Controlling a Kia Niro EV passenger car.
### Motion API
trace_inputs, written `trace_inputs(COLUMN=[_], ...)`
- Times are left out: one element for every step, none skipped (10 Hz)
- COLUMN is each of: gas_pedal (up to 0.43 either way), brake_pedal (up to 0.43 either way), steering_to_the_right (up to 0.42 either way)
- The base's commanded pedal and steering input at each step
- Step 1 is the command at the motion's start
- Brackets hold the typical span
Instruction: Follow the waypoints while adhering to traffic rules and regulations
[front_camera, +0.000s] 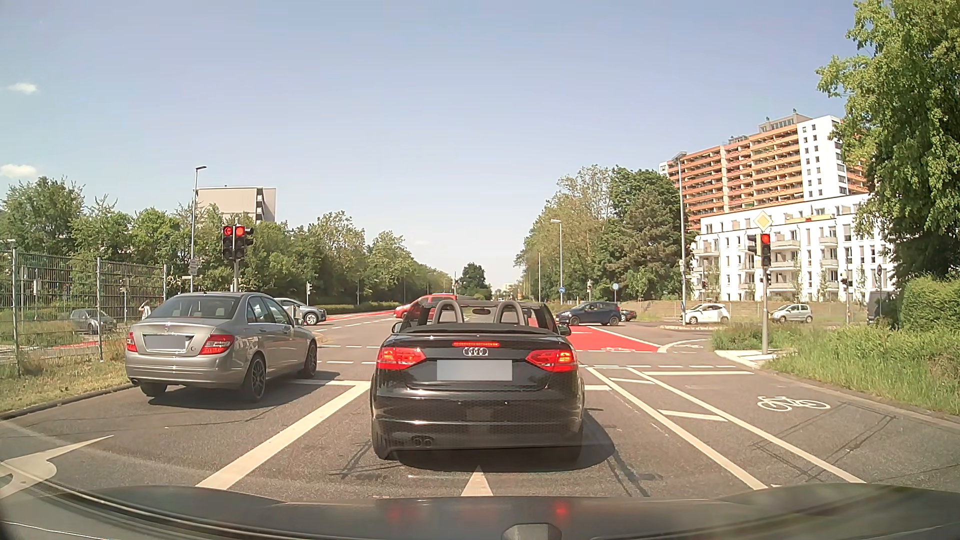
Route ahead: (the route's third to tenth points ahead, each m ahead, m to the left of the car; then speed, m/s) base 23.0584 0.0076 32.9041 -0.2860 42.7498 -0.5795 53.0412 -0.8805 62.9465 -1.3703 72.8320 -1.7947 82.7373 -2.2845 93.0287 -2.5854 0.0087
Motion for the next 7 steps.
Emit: trace_inputs(gas_pedal=[0.000, 0.000, 0.000, 0.000, 0.000, 0.000, 0.000], brake_pedal=[0.354, 0.354, 0.354, 0.354, 0.354, 0.354, 0.354], steering_to_the_right=[-0.002, -0.002, -0.002, -0.002, -0.002, -0.002, -0.002])
